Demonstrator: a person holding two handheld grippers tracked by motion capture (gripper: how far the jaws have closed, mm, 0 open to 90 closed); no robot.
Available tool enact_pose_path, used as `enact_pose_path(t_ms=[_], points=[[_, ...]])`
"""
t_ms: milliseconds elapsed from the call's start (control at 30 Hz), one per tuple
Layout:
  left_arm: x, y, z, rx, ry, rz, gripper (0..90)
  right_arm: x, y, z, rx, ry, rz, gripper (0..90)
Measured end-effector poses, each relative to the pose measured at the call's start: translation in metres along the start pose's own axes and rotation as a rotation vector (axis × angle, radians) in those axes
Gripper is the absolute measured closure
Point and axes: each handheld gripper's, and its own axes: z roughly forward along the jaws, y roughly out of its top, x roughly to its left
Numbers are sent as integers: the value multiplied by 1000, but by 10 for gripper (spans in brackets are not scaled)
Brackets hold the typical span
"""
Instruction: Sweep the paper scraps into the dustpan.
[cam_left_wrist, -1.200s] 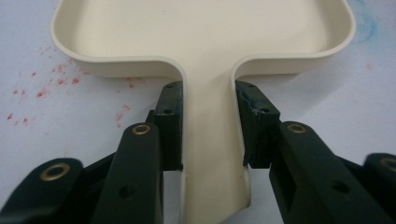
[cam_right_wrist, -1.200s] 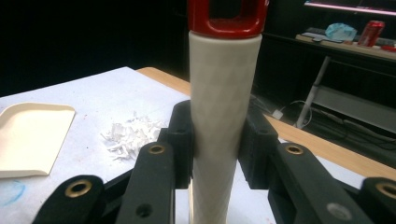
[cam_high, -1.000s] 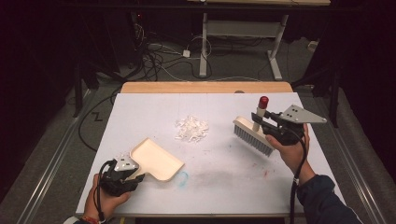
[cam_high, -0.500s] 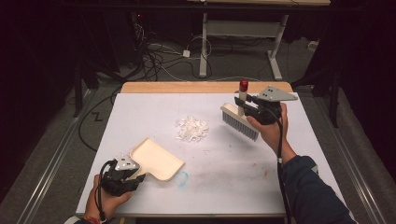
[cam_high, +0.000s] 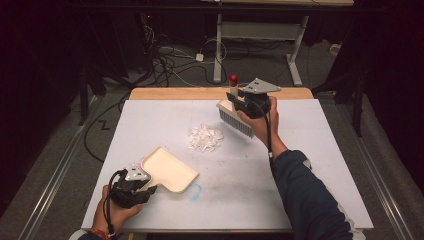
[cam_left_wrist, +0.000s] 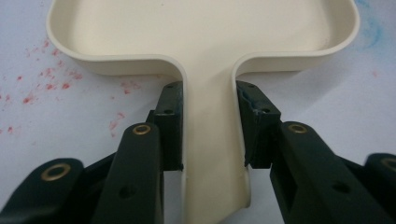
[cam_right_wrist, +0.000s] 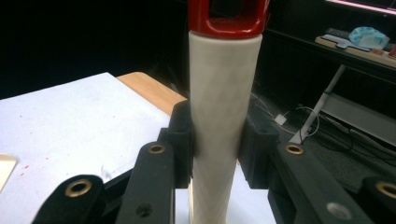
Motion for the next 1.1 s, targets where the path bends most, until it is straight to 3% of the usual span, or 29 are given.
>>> enact_pose_path(t_ms=[167,367,433,500,733,1100], points=[[1,1,0,2,-2,5,636,9,0,22,22,5,-22,702],[2,1,0,3,-8,10,636,17,-2,37,17,19,-4,702],[3,1,1,4,-11,11,636,21,-3,42,9,60,18,702],[3,1,1,3,-12,11,636,25,-3,44,6,60,18,701],[3,2,2,5,-13,11,635,32,-4,46,-13,100,39,701],[3,16,8,13,-10,33,635,49,-16,21,-56,187,-22,699]])
